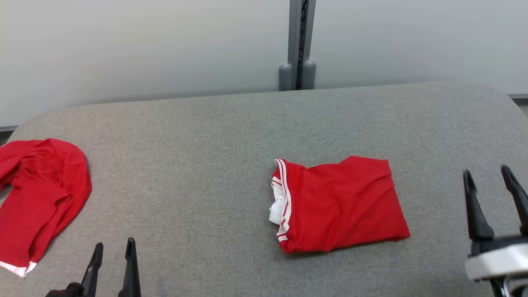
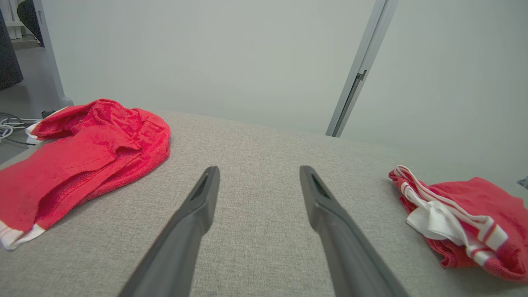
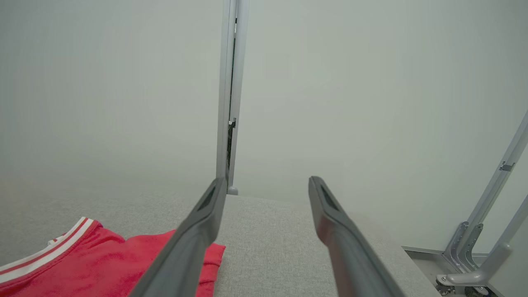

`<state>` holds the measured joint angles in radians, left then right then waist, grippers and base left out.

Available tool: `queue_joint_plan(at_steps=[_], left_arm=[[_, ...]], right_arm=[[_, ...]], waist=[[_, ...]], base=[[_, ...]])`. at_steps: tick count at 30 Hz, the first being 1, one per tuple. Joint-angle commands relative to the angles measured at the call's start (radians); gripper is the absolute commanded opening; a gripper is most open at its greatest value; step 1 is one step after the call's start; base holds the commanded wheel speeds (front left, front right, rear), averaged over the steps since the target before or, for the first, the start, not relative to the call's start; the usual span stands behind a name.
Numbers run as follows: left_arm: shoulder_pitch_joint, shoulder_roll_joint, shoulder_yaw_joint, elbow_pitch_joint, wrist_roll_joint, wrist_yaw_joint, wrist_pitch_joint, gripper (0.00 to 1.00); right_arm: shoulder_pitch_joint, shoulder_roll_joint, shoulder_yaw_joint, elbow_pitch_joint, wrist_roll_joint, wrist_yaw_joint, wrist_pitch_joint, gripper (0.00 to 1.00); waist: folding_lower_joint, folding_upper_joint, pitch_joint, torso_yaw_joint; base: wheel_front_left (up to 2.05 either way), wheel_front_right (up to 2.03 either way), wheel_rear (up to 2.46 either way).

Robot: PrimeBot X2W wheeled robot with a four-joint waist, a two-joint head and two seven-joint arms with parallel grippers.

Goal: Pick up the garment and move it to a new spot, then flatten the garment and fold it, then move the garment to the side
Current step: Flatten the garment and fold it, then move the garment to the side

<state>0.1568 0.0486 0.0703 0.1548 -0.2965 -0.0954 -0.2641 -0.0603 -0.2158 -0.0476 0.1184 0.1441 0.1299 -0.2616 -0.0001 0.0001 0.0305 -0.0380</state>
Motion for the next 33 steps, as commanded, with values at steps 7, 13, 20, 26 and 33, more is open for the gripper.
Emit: queue_joint_plan(at_steps=[7,13,20,26,33], left_arm=[[0.017,0.004,0.023,-0.016,0.034,0.001,0.0,1.0],[0.02,0.004,0.044,-0.029,0.041,-0.003,0.0,1.0],[0.015,0.004,0.056,-0.044,0.042,-0.006,0.0,1.0],[-0.007,0.004,0.05,-0.067,0.044,-0.007,0.0,1.0],[-0.056,0.004,0.038,-0.068,0.06,-0.02,0.0,1.0]], right_arm=[[0.13,0.063,-0.13,-0.032,-0.092,0.001,-0.004,1.0],[0.16,0.099,-0.166,-0.014,-0.109,0.001,-0.004,1.0],[0.134,0.109,-0.148,-0.027,-0.095,0.001,-0.004,1.0],[0.037,0.066,-0.019,0.081,0.082,0.001,0.034,1.0],[-0.187,0.009,0.072,0.228,0.338,0.001,0.352,1.0]], waist=[[0.0001,-0.0001,-0.022,0.017],[0.0001,-0.0001,-0.025,0.023],[0.0001,-0.0001,-0.023,0.025],[0.0001,-0.0001,0.01,0.029],[0.0001,-0.0001,0.09,0.05]], base=[[0.0,0.0,0.0],[0.0,0.0,0.0],[0.0,0.0,0.0],[0.0,0.0,0.0],[0.0,0.0,0.0]])
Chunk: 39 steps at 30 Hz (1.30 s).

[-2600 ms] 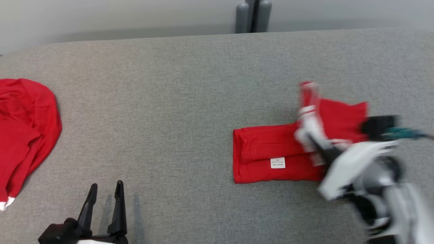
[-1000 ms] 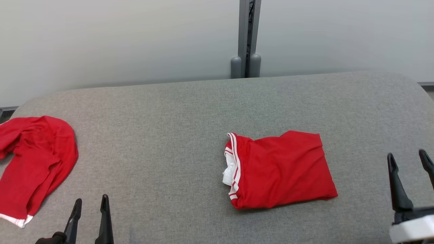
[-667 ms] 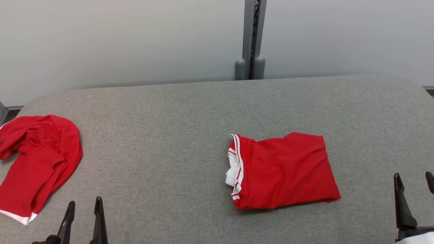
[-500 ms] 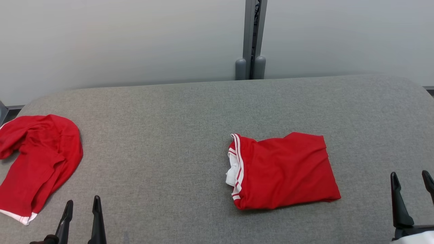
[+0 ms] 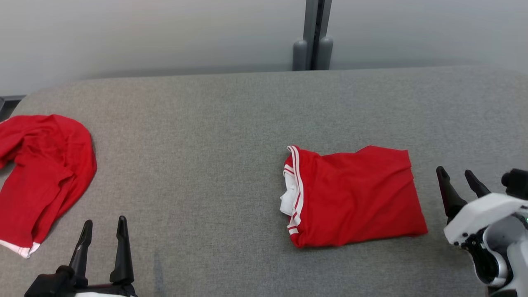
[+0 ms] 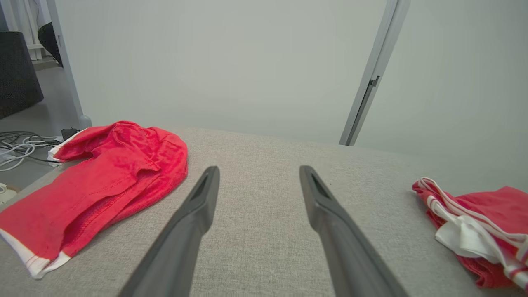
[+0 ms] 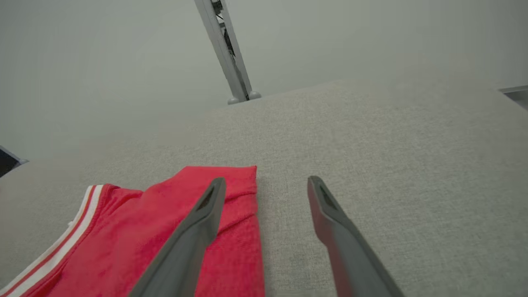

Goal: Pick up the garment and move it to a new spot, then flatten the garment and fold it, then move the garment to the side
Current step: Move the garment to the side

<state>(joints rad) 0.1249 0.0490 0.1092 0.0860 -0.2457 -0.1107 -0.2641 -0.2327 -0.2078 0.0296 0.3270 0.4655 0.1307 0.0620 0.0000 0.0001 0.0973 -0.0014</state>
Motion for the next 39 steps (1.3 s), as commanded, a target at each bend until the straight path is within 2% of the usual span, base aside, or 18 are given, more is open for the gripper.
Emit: queue_joint_plan(at_steps=[1,5,8,12,13,14,17,18,19,21,25,28,31,32,38,39], left_arm=[[-0.03,0.003,-0.003,0.003,0.01,-0.006,0.0,1.0],[-0.043,0.004,-0.009,0.01,0.008,-0.011,0.0,1.0],[-0.058,0.003,-0.015,0.012,0.002,-0.014,0.0,1.0],[-0.059,0.003,-0.01,0.009,-0.001,-0.014,0.0,1.0],[-0.059,0.003,-0.008,0.008,-0.003,-0.015,0.0,1.0],[-0.06,0.003,-0.006,0.006,-0.004,-0.015,0.0,1.0],[-0.068,0.003,-0.005,0.003,-0.006,-0.015,0.0,1.0],[-0.076,0.003,-0.001,-0.001,-0.004,-0.016,0.0,1.0],[-0.076,0.003,-0.001,-0.001,-0.004,-0.016,0.0,1.0],[-0.089,0.004,0.002,-0.007,0.002,-0.017,0.0,1.0],[-0.128,0.003,-0.002,-0.02,0.02,-0.019,0.0,1.0],[-0.159,0.004,-0.011,-0.026,0.034,-0.02,0.0,1.0],[-0.186,0.004,-0.028,-0.041,0.041,-0.021,0.0,1.0],[-0.195,0.004,-0.037,-0.051,0.046,-0.02,0.0,1.0],[-0.193,0.004,-0.028,-0.064,0.047,-0.02,0.0,1.0],[-0.188,0.004,-0.025,-0.063,0.047,-0.02,0.0,1.0]], right_arm=[[-0.041,-0.003,0.003,0.04,0.028,0.0,0.064,1.0],[-0.104,0.005,0.011,0.138,0.07,0.001,0.176,1.0],[-0.12,0.0,0.003,0.213,0.072,0.001,0.225,1.0],[-0.143,0.027,0.007,0.282,0.109,0.001,0.279,1.0],[-0.148,0.035,0.016,0.288,0.132,0.001,0.291,0.54],[-0.156,0.036,0.018,0.287,0.145,0.001,0.286,0.0],[-0.181,0.015,0.017,0.29,0.159,0.001,0.275,0.0],[-0.218,-0.019,0.018,0.292,0.136,0.001,0.253,0.0],[-0.218,-0.019,0.018,0.292,0.136,0.001,0.253,0.0],[-0.258,-0.064,0.012,0.299,0.092,-0.001,0.225,0.0],[-0.361,-0.188,-0.036,0.333,-0.106,0.0,0.154,0.0],[-0.442,-0.241,-0.119,0.368,-0.282,0.0,0.114,0.0],[-0.507,-0.259,-0.216,0.394,-0.441,0.0,0.126,0.0],[-0.537,-0.264,-0.272,0.397,-0.541,0.0,0.145,0.0],[-0.554,-0.214,-0.44,0.373,-0.753,0.0,0.191,0.0],[-0.547,-0.199,-0.454,0.365,-0.789,0.0,0.193,0.06]], waist=[[0.0,-0.0001,0.032,0.02],[0.0,-0.0001,0.052,0.049],[0.0,-0.0001,0.063,0.067],[0.0,-0.0001,0.079,0.07],[0.0,-0.0001,0.084,0.067],[0.0,-0.0001,0.09,0.061],[0.0,-0.0001,0.104,0.045],[0.0,-0.0001,0.12,0.023],[0.0,-0.0001,0.12,0.023],[0.0,-0.0001,0.144,0.0],[0.0,-0.0001,0.208,-0.036],[0.0,-0.0001,0.25,-0.047],[0.0,-0.0001,0.29,-0.053],[0.0,-0.0001,0.309,-0.053],[0.0,-0.0001,0.324,-0.055],[0.0,-0.0001,0.32,-0.057]], base=[[0.0,0.0,0.0],[0.0,0.0,0.0],[0.0,0.0,0.0],[0.0,0.0,0.0],[0.0,0.0,0.0],[0.0,0.0,0.0],[0.0,0.0,0.0],[0.0,0.0,0.0],[0.0,0.0,0.0],[0.0,0.0,0.0],[0.0,0.0,0.0],[0.0,0.0,0.0],[0.0,0.0,0.0],[0.0,0.0,0.0],[0.0,0.0,0.0],[0.0,0.0,0.0]])
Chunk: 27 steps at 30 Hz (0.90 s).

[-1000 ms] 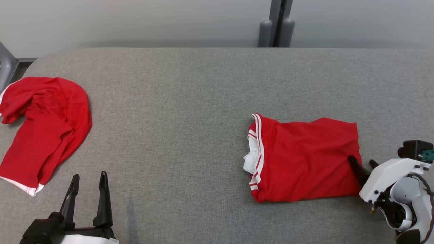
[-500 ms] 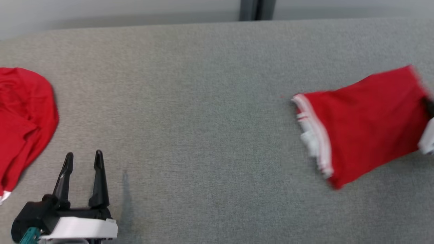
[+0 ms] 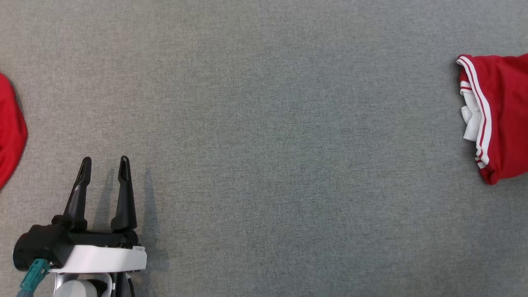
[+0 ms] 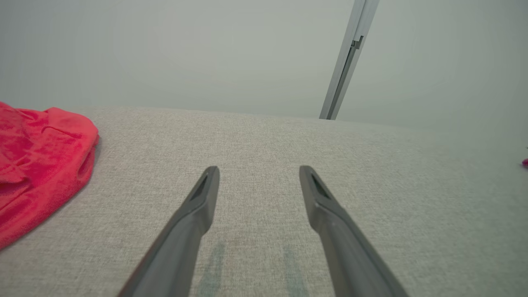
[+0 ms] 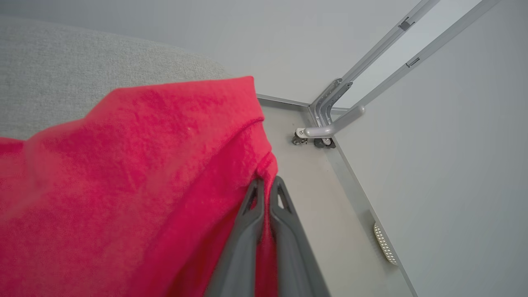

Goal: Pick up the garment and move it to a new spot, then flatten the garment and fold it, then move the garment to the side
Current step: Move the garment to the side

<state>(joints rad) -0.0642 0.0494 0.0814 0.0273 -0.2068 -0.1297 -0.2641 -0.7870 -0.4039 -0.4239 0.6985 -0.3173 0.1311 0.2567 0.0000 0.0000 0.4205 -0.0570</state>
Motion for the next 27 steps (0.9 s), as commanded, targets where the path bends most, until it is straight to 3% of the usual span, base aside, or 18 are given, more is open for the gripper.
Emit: queue_joint_plan(at_steps=[1,2,10,19,27], left_arm=[[0.005,0.004,0.006,-0.002,0.008,-0.001,0.0,1.0],[0.009,0.004,0.01,0.001,0.008,-0.001,0.0,1.0],[0.054,0.004,0.032,0.013,-0.002,-0.001,0.0,1.0],[0.14,0.003,0.071,0.037,-0.031,0.001,0.0,1.0],[0.208,0.003,0.079,0.066,-0.015,0.018,0.0,1.0]], right_arm=[[0.015,0.013,-0.018,-0.021,-0.034,-0.001,-0.007,0.46],[0.022,0.03,-0.042,-0.036,-0.059,-0.001,-0.014,1.0],[0.149,0.17,-0.073,-0.217,-0.168,0.0,-0.162,1.0],[0.44,0.293,0.086,-0.437,0.028,0.0,-0.432,1.0],[0.711,0.339,0.156,-0.465,0.185,0.0,-0.523,1.0]], waist=[[0.0,0.0,-0.008,-0.004],[0.0,0.0,-0.015,-0.006],[0.0,0.0,-0.131,-0.027],[0.0,0.0,-0.31,-0.01],[0.0,0.0,-0.408,0.036]], base=[[0.0,0.0,0.0],[0.0,0.0,0.0],[0.0,0.0,0.0],[0.0,0.0,0.0],[0.0,0.0,0.0]])
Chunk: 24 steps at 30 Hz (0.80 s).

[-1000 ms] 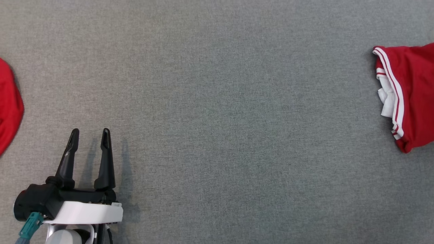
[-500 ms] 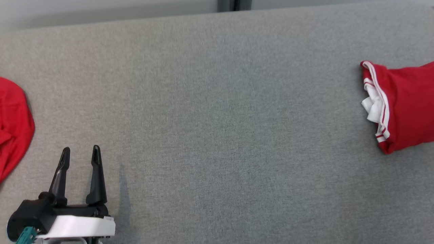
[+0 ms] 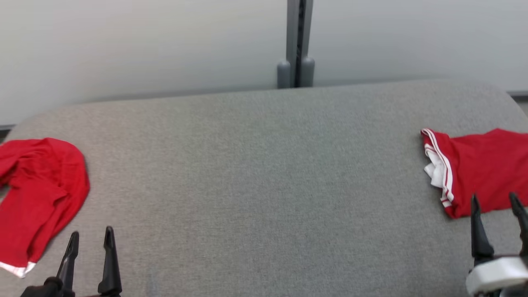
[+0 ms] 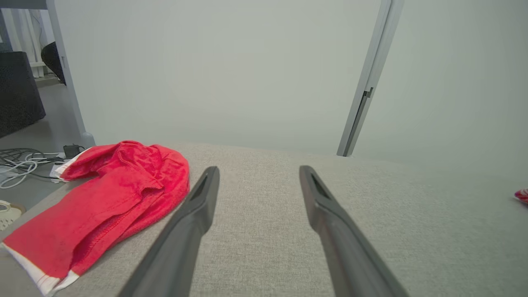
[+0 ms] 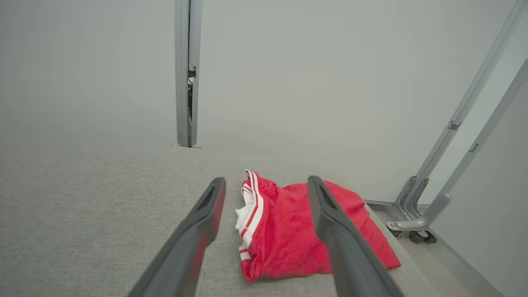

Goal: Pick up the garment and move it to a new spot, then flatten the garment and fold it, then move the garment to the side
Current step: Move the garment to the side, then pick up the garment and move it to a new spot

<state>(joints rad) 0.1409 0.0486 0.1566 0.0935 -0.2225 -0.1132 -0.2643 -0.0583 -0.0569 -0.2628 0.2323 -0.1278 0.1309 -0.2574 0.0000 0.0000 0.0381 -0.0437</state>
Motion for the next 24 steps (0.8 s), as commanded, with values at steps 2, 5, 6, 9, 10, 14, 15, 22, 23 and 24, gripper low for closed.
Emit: queue_joint_plan(at_steps=[2,5,6,9,10,14,15,22,23,24], left_arm=[[0.014,0.004,0.006,0.011,0.008,0.005,0.001,1.0],[0.027,0.004,0.007,0.044,0.017,0.004,0.0,1.0],[0.027,0.004,0.005,0.051,0.02,0.003,0.0,1.0],[0.028,0.004,0.005,0.066,0.023,0.0,0.0,1.0],[0.027,0.004,0.005,0.067,0.024,-0.001,0.0,1.0],[0.017,0.004,-0.001,0.068,0.022,-0.005,0.0,1.0],[0.013,0.004,-0.002,0.069,0.022,-0.006,0.0,1.0],[-0.002,0.004,-0.022,0.069,0.009,-0.005,0.0,1.0],[0.001,0.005,-0.02,0.071,0.005,-0.003,0.0,1.0],[0.004,0.004,-0.02,0.074,0.004,-0.002,0.0,1.0]], right_arm=[[0.032,-0.002,0.013,-0.024,0.02,0.0,-0.01,1.0],[0.102,0.004,0.023,-0.032,0.047,0.0,-0.008,1.0],[0.117,0.002,0.027,-0.032,0.055,0.0,-0.008,1.0],[0.144,0.004,0.048,-0.025,0.094,0.0,-0.008,1.0],[0.148,0.004,0.052,-0.028,0.101,0.0,-0.008,1.0],[0.143,0.003,0.077,-0.04,0.107,0.0,-0.008,1.0],[0.143,0.003,0.081,-0.042,0.108,0.0,-0.008,1.0],[0.161,0.004,0.111,-0.081,0.123,0.0,-0.009,1.0],[0.162,0.004,0.124,-0.081,0.126,0.0,-0.009,1.0],[0.159,0.005,0.138,-0.082,0.13,0.0,-0.009,1.0]], waist=[[0.0,0.0,-0.035,0.032],[0.0,0.0,-0.048,0.044],[0.0,0.0,-0.05,0.047],[0.0,0.0,-0.056,0.05],[0.0,0.0,-0.056,0.051],[0.0,0.0,-0.056,0.062],[0.0,0.0,-0.056,0.071],[0.0,0.0,-0.064,0.222],[0.0,0.0,-0.065,0.251],[0.0,0.0,-0.065,0.282]], base=[[0.0,0.0,0.0],[0.0,0.0,0.0],[0.0,0.0,0.0],[0.0,0.0,0.0],[0.0,0.0,0.0],[0.0,0.0,0.0],[0.0,0.0,0.0],[0.0,0.0,0.0],[0.0,0.0,0.0],[0.0,0.0,0.0]])
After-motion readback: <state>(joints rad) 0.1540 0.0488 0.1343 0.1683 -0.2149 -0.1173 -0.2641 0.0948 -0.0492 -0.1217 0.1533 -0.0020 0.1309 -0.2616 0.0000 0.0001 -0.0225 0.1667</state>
